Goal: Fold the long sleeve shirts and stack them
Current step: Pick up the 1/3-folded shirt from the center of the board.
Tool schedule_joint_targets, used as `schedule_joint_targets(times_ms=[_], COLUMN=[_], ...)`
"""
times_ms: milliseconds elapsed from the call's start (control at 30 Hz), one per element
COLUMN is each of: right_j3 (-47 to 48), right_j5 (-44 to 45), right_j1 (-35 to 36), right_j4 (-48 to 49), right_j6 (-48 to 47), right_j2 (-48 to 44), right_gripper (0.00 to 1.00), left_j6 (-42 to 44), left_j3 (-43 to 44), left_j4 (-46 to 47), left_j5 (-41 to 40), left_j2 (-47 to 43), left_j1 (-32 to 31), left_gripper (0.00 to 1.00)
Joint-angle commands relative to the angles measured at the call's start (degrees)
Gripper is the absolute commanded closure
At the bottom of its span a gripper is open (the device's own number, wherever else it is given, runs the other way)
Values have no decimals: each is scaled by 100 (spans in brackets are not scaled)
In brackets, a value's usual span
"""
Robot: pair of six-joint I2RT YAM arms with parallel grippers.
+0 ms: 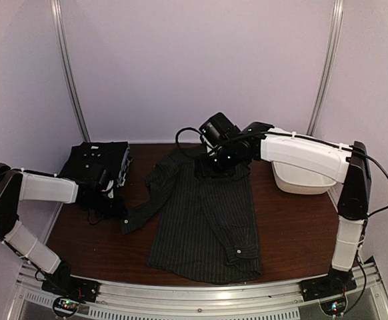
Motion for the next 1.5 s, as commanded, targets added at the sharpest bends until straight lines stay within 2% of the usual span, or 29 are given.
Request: schedule_joint_targets(times_ms=[0,100,367,433,600,700,867,1100,1300,1467], right_j3=[-524,-1022,-2035,-2243,-2340,-2338,-2383,-2657,-2977,-3196], right_j5=[731,955,823,765,614,612,489,103,-379,-719], right_j1=[233,322,451,464,546,630,662,729,857,881], right_j4=[574,930,1782,1986,2324,2491,2825,3604,4655,5241], right_j6=[55,-6,27,76,4,-70,-124,-56,143,451], right_j2=[-667,-975,-1453,-1532,-1472,-1406,-1291,-1217,-1109,-927], right_gripper=[34,33,33,33,33,33,33,33,32,31], left_j6=[-40,-70,-159,-208,-148,-4,359,354,-393,-1355], left_j3=[3,4,472,578,780,940,1165,1577,1689,1501], left_j4=[243,317,-38,-197,-471,-559,-426,-372,215,866], left_j5=[-480,-779,-1339,-1379,-1333,-1030,-18,1233,2401,2853], left_j2=[215,325,786,887,730,341,-368,-568,-502,-412], left_j1=[17,-130,-690,-721,-722,-722,-739,-764,-775,-922], left_gripper=[57,57,59,64,90,100,100,100,100,100])
